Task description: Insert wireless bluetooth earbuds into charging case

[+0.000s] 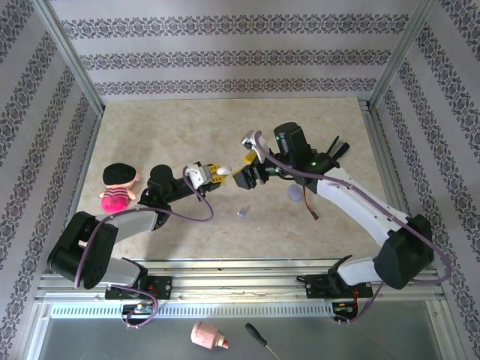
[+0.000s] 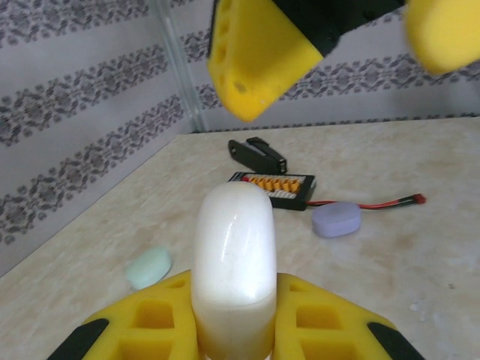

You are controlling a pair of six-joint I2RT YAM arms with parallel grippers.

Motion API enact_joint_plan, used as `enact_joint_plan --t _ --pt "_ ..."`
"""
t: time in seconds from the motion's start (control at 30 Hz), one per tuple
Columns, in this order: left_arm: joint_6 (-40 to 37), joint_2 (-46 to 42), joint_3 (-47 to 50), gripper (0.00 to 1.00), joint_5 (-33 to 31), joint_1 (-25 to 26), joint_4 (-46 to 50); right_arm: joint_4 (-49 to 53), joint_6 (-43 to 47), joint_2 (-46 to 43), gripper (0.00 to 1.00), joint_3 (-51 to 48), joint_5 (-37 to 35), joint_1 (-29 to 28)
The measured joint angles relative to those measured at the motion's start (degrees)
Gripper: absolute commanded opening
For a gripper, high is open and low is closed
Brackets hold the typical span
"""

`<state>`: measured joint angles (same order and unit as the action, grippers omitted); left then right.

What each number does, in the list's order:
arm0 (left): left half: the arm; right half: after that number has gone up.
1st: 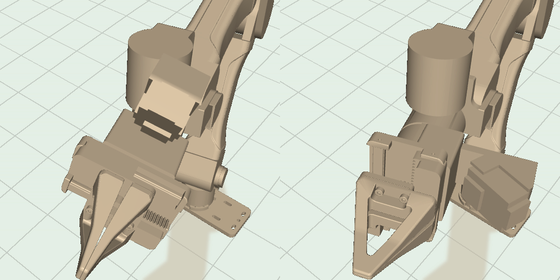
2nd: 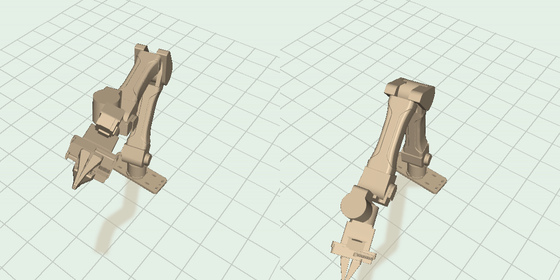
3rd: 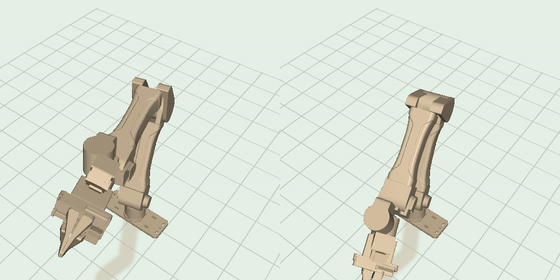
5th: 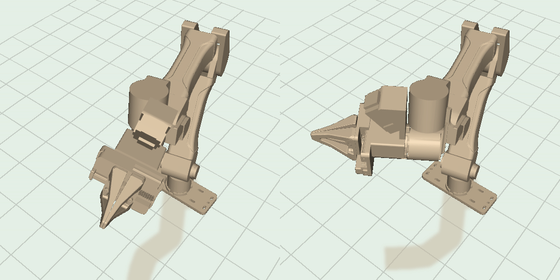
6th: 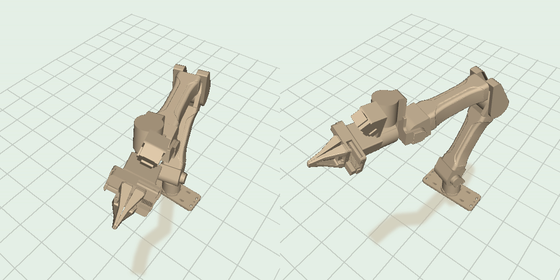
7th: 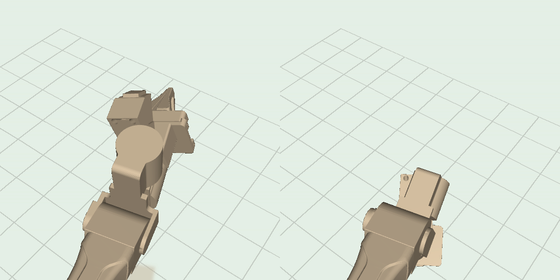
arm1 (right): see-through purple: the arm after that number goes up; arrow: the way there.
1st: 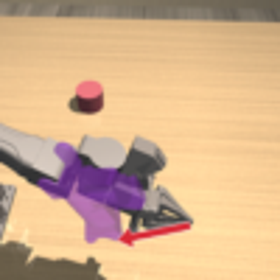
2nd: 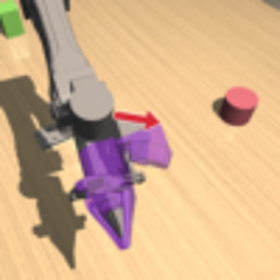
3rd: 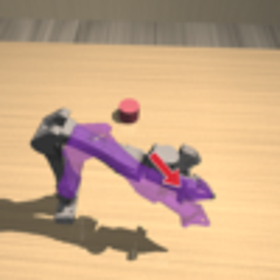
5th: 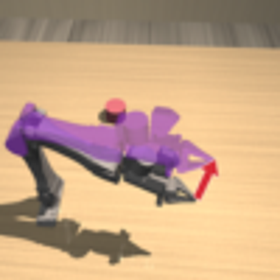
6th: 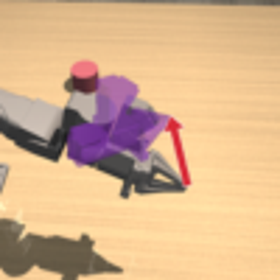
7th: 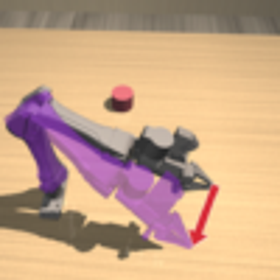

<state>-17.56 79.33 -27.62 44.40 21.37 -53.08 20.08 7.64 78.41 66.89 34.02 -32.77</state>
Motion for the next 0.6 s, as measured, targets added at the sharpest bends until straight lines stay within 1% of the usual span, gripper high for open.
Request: enact_joint_plan --t 0.1,0.17,0.2,0.27,0.43,0.53,0.6 --pt "0.5 -0.66 0.2 0.03 2.75 0.0 0.02 2.16 10.69 -1.31 0.68 0.15 0.42 -0.11" --pt "1.16 -1.14 0.5 0.03 4.35 0.0 0.04 5.09 17.16 -0.85 0.62 1.31 0.79 -0.11" --pt "1.38 -1.25 0.63 0.02 4.94 0.0 0.04 6.45 19.71 -0.33 0.59 2.16 0.98 -0.11" --pt "1.73 -1.31 0.72 0.01 5.79 0.0 0.11 9.07 24.41 1.09 0.56 4.42 1.11 -0.28" --pt "2.64 -1.31 0.74 0.01 7.32 0.0 0.17 13.07 31.67 5.29 0.55 9.42 1.44 -1.27" --pt "3.28 -1.31 0.74 0.01 7.98 0.0 0.17 14.53 34.07 7.8 0.55 11.43 1.68 -2.05" --pt "3.72 -1.31 0.74 0.01 8.17 0.0 0.17 15.17 35.04 9.6 0.53 12.46 1.77 -2.38"
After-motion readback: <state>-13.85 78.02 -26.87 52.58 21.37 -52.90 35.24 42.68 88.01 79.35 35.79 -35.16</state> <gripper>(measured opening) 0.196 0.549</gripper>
